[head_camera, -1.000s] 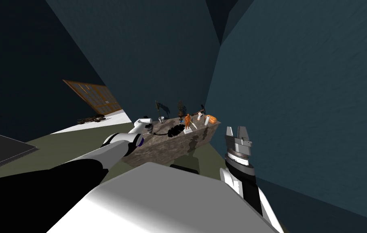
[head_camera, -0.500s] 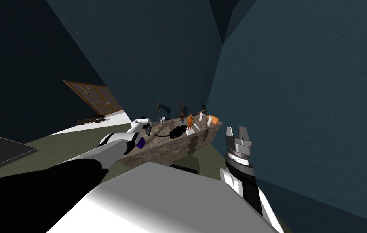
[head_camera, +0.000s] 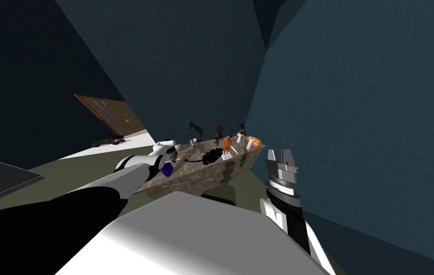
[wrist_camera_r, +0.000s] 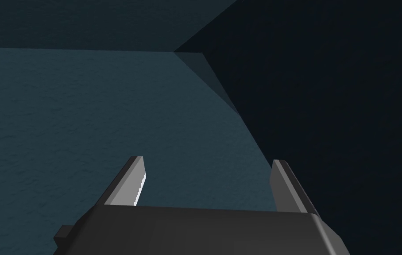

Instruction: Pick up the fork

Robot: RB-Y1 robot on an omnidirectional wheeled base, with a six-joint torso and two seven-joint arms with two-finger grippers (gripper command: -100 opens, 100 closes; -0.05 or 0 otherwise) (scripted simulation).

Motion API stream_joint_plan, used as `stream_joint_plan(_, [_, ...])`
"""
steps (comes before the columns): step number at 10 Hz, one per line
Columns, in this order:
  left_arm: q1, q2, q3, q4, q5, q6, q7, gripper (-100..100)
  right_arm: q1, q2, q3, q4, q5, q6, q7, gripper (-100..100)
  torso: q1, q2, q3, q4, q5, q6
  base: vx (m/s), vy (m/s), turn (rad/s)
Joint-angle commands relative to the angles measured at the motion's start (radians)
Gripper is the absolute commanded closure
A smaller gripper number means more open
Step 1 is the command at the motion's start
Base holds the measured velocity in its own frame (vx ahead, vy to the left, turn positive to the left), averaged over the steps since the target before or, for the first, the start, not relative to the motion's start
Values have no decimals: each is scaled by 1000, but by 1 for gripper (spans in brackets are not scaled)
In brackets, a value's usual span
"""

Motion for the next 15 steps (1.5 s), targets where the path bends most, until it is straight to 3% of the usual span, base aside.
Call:
stream_joint_plan(1, [-13,5,2,34,-1,-1,-6,-100,0,0,0,0,0,0,0,0,0,0,0,0,0,0,19,46,2])
stream_joint_plan(2, [-16,14,14,60,1,18,-13,-100,0,0,0,0,0,0,0,0,-1,0,0,0,0,0,30,59,8])
stream_joint_plan(4, [-10,12,14,46,2,22,-10,-100,0,0,0,0,0,0,0,0,-1,-1,0,0,0,0,14,39,1])
stream_joint_plan(5, [-11,13,14,51,1,20,-11,0,0,0,0,0,0,0,0,0,-3,0,0,0,-1,0,0,0,0])
stream_joint_plan(6, [2,1,64,29,-49,28,5,-100,0,0,0,0,0,0,0,0,-4,0,0,0,-1,0,-56,60,-271])
stream_joint_plan(7, [2,1,80,29,-53,28,5,-100,0,0,0,0,0,0,0,0,-2,3,2,1,-1,2,-84,73,-233])
stream_joint_plan(10, [30,-22,175,-16,-145,44,38,-100,0,0,0,0,0,0,0,0,0,6,4,1,0,0,-91,85,-237])
stream_joint_plan(12, [30,-22,212,-16,-161,44,38,-100,0,0,0,0,0,0,0,0,-1,6,4,2,0,0,-59,40,-93])
stream_joint_plan(13, [43,-34,251,-38,-208,52,55,-100,0,0,0,0,0,0,0,0,-2,4,2,1,0,0,-51,48,-272])
stream_joint_plan(14, [43,-34,278,-38,-215,52,55,-100,0,0,0,0,0,0,0,0,-2,4,2,1,0,1,-69,56,-190])
stream_joint_plan(15, [57,-45,309,-60,-256,60,72,-100,0,0,0,0,0,0,0,0,-1,4,3,1,0,0,-105,57,-279])
